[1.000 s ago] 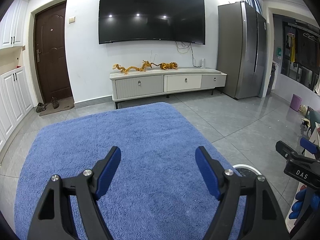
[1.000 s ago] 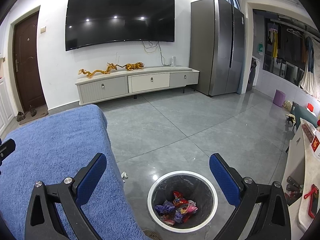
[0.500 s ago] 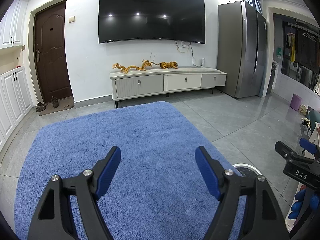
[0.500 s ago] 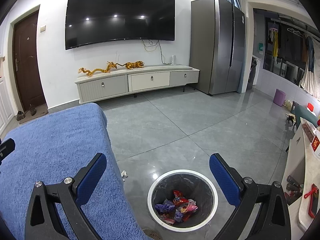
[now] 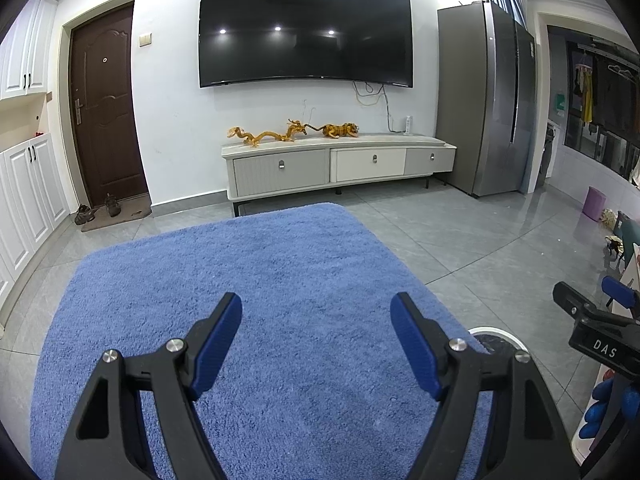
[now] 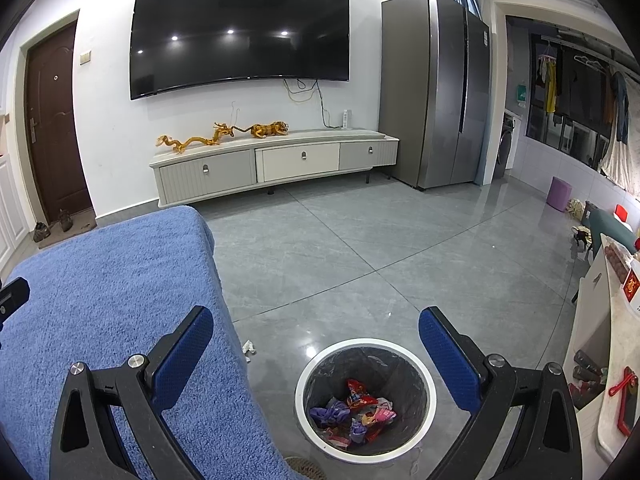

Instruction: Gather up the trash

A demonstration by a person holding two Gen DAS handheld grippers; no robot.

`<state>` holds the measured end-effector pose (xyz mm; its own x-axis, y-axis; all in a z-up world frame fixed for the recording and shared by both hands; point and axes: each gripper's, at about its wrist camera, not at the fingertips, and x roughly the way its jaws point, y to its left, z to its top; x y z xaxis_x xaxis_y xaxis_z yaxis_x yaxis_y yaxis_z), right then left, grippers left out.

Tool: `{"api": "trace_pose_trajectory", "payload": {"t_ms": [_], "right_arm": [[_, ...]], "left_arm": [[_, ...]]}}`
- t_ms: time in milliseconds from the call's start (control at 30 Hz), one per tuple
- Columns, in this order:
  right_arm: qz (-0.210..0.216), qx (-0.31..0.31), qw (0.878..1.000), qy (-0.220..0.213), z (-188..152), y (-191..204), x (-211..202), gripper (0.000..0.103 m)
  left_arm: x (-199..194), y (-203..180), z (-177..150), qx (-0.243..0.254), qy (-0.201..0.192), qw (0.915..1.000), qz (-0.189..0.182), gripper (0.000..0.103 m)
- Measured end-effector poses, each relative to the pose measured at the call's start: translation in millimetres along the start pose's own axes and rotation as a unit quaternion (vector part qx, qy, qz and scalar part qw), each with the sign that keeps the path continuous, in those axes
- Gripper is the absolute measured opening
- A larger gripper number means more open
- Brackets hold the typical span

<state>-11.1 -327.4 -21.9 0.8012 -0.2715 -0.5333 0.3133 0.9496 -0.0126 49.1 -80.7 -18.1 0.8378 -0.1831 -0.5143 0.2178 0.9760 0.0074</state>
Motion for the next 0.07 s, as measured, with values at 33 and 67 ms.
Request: {"api": "trace_pose_trajectory", "payload": {"t_ms": [33, 67], "right_arm": [[0.0, 0.0, 1.0, 0.0, 0.0, -0.1, -0.2, 0.103], [-0.001, 0.0, 1.0, 0.0, -0.3, 0.4, -0.4, 0.103]], "left_arm": [[-0.1, 0.1, -0.5, 0.0, 0.0, 1.0, 0.0, 0.075], [0.1, 0.8, -0.2, 0.0, 0.001, 1.0, -0.001, 0.076]]}}
